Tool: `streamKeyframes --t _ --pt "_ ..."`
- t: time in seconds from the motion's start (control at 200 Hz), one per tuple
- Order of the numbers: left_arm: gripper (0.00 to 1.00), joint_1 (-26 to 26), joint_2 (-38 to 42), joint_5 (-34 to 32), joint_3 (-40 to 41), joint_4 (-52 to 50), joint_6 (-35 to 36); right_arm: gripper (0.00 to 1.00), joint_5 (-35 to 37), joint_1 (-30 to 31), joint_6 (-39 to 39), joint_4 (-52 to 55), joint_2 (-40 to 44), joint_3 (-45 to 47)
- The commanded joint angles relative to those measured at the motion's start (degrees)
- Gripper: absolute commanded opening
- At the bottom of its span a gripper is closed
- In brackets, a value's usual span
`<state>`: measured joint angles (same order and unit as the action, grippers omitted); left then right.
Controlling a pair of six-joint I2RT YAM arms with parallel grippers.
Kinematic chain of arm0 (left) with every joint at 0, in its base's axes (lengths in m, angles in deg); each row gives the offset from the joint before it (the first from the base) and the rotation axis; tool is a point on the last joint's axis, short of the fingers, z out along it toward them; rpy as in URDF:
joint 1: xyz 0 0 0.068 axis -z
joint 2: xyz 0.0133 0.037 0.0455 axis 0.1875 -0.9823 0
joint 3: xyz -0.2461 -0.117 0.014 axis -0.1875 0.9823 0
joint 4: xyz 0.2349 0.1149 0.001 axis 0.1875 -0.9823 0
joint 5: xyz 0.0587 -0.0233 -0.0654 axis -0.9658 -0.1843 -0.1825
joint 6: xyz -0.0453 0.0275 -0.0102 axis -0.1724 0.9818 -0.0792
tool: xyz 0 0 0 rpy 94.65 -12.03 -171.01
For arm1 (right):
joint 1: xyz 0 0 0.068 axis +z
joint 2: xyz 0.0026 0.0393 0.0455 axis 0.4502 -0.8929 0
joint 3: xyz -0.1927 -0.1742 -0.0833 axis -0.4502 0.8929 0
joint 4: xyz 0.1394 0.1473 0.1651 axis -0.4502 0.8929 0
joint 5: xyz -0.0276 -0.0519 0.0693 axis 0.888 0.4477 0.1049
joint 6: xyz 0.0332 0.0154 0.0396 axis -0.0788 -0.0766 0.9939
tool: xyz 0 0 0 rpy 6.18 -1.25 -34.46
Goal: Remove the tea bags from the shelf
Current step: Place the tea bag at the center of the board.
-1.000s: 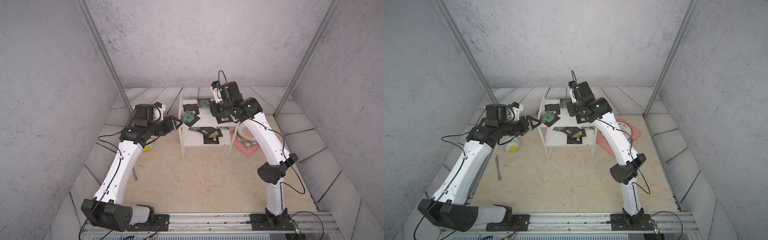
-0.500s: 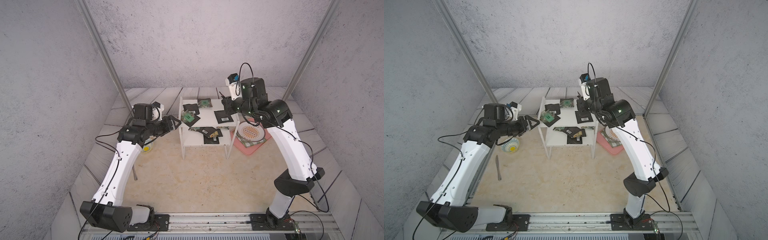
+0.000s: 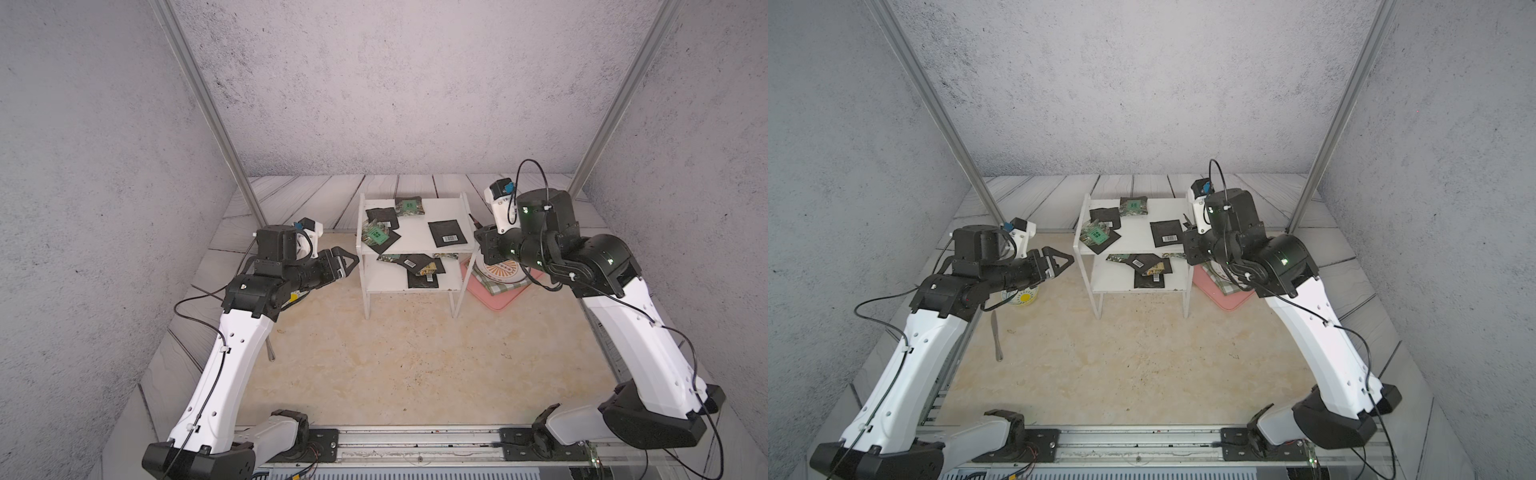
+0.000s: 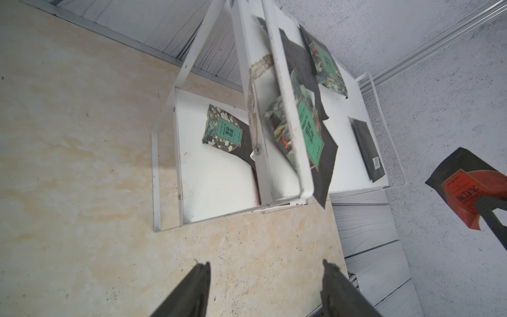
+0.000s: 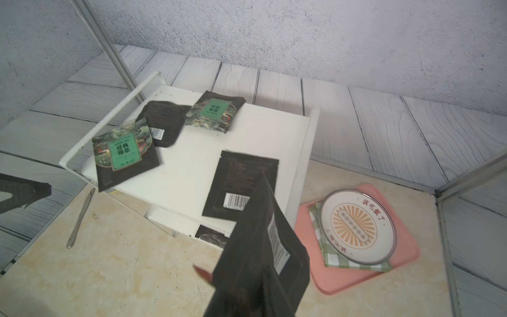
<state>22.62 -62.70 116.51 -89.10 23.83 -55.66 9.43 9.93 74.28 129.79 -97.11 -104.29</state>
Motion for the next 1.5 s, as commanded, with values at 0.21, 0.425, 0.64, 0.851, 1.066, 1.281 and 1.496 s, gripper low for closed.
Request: streamKeyframes --t 0.21,0.425,0.64,0.851,1.066,1.281,1.496 --pt "0.68 2.4 5.2 -1.8 11.4 1.9 0.7 0.2 6.9 -0.9 5.9 2.7 14.0 16.4" --pt "0.68 5.0 6.1 -2.6 16.8 4.0 -0.3 0.2 8.8 -2.7 8.9 2.2 18.6 26.1" --pt "0.68 6.9 6.5 -4.3 20.8 5.4 -0.7 0.2 6.9 -7.6 11.8 -1.1 22.0 38.3" --pt "0.68 8.5 8.3 -5.1 26.3 7.3 -1.7 0.2 1.3 -14.0 14.5 -6.6 22.7 49.0" --pt "0.68 10.3 7.1 -5.5 29.0 9.9 -2.1 0.2 1.9 -15.1 17.6 -10.9 19.6 56.7" --pt "0.68 10.6 5.5 -5.3 29.4 12.4 -2.3 0.2 2.1 -16.5 21.0 -17.7 14.3 63.8" --pt "0.68 10.7 4.4 -4.9 29.5 13.4 -2.6 0.22 1.6 -17.4 22.3 -22.6 5.6 66.0"
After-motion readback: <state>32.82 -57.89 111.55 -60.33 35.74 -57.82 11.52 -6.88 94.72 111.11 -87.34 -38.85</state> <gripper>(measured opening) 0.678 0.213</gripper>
